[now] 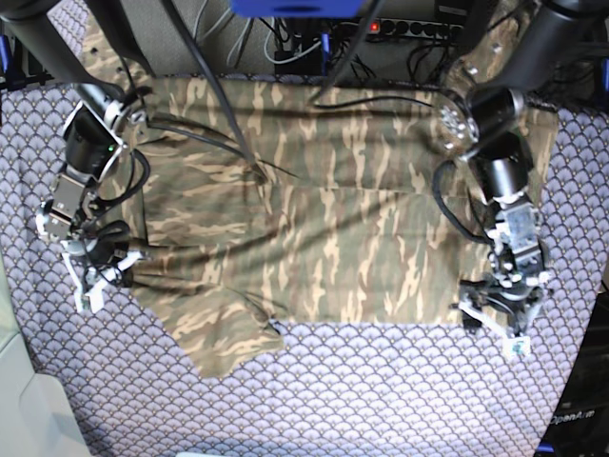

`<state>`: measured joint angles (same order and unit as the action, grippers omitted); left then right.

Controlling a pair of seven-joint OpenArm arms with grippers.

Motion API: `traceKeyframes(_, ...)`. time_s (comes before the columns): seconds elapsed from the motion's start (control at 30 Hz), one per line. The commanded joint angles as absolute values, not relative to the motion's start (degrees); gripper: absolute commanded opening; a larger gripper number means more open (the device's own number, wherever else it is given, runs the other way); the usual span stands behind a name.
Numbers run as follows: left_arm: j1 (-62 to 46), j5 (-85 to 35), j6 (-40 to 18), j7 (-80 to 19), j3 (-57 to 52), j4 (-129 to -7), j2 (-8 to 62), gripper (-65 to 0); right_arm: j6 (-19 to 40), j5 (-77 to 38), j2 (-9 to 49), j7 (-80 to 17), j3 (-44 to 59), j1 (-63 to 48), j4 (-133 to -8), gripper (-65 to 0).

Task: Fold the T-shirt properly
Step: 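Grasp the shirt's side edges near the hem with both grippers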

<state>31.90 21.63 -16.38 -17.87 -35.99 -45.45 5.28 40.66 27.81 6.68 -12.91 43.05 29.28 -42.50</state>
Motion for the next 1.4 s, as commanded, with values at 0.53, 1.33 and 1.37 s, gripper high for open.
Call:
traceKeyframes(0.53,39.16,21.49,-15.43,-2.95,-36.09,-25.19,12.0,-22.4,40.0,29.05,7.6,-14.73,43.03,29.32,-43.12,-65.0)
traceKeyframes(1.33,41.8,21.58,-9.8,6.2,-36.0,-12.53,13.58,-22.3,40.0,29.14,7.6,-14.73,40.92,27.91,-43.21,-65.0)
traceKeyframes(1.37,41.8,21.58,-9.71,6.2,-36.0,-12.53,13.58,-22.3,40.0,29.14,7.6,-14.73,40.48,27.91,-43.21,-65.0)
